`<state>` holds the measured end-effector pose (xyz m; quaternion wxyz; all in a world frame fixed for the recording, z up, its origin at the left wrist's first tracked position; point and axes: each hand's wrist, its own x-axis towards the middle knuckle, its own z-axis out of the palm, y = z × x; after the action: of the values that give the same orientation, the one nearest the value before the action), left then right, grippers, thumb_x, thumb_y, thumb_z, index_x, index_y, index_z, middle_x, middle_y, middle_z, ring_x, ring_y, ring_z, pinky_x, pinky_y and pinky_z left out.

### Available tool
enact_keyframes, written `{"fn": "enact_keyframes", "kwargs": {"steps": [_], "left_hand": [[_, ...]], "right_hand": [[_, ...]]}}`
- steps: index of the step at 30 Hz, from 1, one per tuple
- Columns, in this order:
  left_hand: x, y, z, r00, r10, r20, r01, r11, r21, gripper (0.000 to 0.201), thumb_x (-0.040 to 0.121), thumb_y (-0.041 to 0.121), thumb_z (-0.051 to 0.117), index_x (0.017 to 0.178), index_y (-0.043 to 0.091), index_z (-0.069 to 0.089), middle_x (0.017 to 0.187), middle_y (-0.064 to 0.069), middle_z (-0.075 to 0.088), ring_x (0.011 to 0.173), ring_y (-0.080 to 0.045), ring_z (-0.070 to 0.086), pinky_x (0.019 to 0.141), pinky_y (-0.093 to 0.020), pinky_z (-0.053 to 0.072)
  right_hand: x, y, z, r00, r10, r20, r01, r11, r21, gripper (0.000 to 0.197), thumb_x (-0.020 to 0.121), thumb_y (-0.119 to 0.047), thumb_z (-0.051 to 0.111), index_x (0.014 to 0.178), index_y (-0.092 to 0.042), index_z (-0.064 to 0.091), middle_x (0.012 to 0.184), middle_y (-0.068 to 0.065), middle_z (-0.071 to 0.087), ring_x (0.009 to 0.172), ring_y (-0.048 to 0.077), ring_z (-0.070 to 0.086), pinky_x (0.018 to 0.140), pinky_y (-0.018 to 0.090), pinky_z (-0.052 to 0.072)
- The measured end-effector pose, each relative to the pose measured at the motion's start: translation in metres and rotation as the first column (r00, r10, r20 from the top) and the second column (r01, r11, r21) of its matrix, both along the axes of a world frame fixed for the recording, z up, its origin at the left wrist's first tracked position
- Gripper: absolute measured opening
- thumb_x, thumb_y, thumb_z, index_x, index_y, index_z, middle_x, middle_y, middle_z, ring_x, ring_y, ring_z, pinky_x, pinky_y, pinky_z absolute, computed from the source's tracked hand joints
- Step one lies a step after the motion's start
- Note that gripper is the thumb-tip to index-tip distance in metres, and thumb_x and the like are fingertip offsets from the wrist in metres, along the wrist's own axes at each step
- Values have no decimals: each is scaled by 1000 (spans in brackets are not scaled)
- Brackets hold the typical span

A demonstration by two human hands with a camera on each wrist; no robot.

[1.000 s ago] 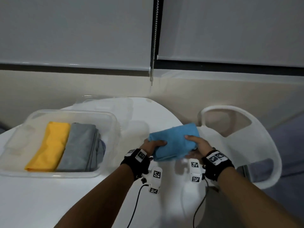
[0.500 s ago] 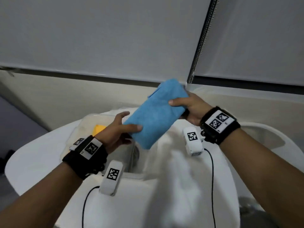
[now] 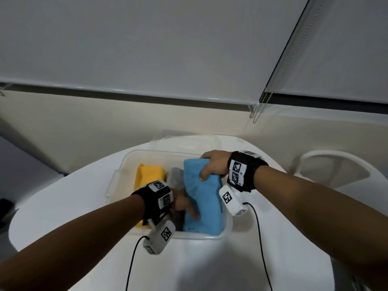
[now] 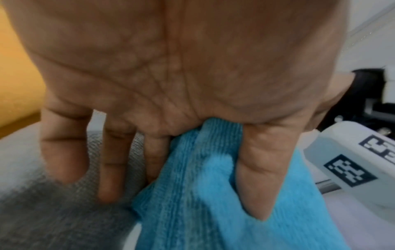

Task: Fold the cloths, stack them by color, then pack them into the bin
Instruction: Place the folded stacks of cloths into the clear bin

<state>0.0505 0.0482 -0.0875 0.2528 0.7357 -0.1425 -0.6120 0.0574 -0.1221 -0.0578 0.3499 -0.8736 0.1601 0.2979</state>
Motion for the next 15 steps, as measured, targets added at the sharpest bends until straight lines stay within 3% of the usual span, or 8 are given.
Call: {"fn": "enact_keyframes", "kwargs": {"steps": [2,4,7,8,10,11,13,15], "left_hand": [[5,2,-15,1000,19,-12,-19,999,-42,50,80,4,74,121,21,51,110,10,61,109,-19,61,91,-26,52],[10,3,-27,1000,11,11,-11,1000,-22,64,81,14,76,137,17,45,132,5,55,127,-22,48,110,-37,37],[10,2,-30,988,-62,140,69,997,-46,73,88,22,68,148,16,26,147,3,39,138,-18,35,106,-17,23],[10,2,-30,981,-86,176,95,994,-45,77,88,27,68,149,16,23,149,3,36,139,-17,32,106,-15,20],[11,-1,-33,957,-174,232,171,985,35,86,83,47,69,150,16,25,151,0,38,137,-20,37,115,-29,24],[13,-3,-38,948,-211,237,194,977,91,87,79,56,67,148,16,31,146,-2,44,131,-21,44,112,-35,33],[21,-5,-36,938,-235,254,192,964,182,67,83,57,61,131,12,50,127,-5,60,105,-19,59,84,-26,51],[31,-7,-28,889,-294,351,223,948,229,36,95,40,53,110,8,61,109,-8,64,82,-15,57,53,-14,43]], "right_hand": [[2,2,-2,998,63,0,-63,994,-84,55,66,-28,85,118,-22,65,107,-1,70,95,20,67,81,27,55],[2,3,-4,990,139,1,-137,976,-170,61,64,-36,87,121,-26,66,107,-4,70,96,17,66,80,22,50],[2,8,-9,958,288,-7,-273,901,-336,62,63,-40,88,117,-20,66,108,1,69,102,22,64,75,21,43],[2,10,-11,945,327,-11,-305,867,-395,62,63,-41,88,115,-17,65,109,5,69,101,25,64,73,24,44],[0,16,-12,918,397,-9,-344,783,-519,59,65,-38,86,112,-12,60,110,10,64,99,29,62,71,30,47],[-2,19,-12,906,424,7,-345,746,-570,58,68,-33,85,113,-12,55,112,11,60,101,30,59,71,33,46],[-8,27,-7,885,460,67,-311,693,-651,58,75,-19,77,123,-11,44,120,12,50,107,32,51,69,36,41],[-13,35,2,866,480,144,-260,677,-689,62,76,-7,68,128,-11,36,125,12,40,108,32,46,68,35,37]]}}
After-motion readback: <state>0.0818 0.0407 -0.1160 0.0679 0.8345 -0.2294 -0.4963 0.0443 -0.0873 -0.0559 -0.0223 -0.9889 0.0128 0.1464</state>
